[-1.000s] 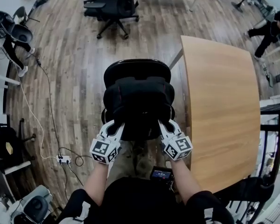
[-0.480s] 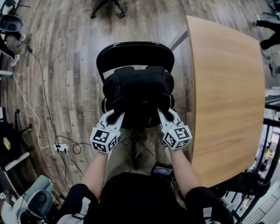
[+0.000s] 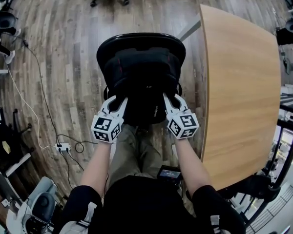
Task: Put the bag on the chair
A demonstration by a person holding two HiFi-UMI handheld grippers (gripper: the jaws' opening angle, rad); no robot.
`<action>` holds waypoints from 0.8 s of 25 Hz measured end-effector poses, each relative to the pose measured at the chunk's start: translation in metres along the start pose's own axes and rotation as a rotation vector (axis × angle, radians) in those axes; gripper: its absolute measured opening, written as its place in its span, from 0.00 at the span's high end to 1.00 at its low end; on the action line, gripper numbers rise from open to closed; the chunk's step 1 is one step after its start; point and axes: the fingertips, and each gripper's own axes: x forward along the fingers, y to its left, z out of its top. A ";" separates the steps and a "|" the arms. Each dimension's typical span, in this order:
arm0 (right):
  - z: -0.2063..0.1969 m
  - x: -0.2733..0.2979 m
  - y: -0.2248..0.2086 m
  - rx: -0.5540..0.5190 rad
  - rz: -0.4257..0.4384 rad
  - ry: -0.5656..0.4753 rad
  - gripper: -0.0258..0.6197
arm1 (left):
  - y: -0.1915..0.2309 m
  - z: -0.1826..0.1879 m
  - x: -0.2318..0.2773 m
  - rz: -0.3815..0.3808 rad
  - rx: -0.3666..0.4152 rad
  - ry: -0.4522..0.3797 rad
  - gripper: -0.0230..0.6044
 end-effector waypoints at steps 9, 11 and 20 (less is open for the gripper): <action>0.006 0.045 -0.024 -0.023 -0.054 0.035 0.91 | 0.033 0.006 0.038 0.027 -0.016 0.041 0.86; 0.006 0.053 -0.027 -0.030 -0.061 0.042 0.90 | 0.040 0.006 0.045 0.035 -0.028 0.060 0.85; -0.001 0.065 -0.038 -0.081 -0.099 0.069 0.87 | 0.051 -0.001 0.059 0.055 -0.075 0.063 0.83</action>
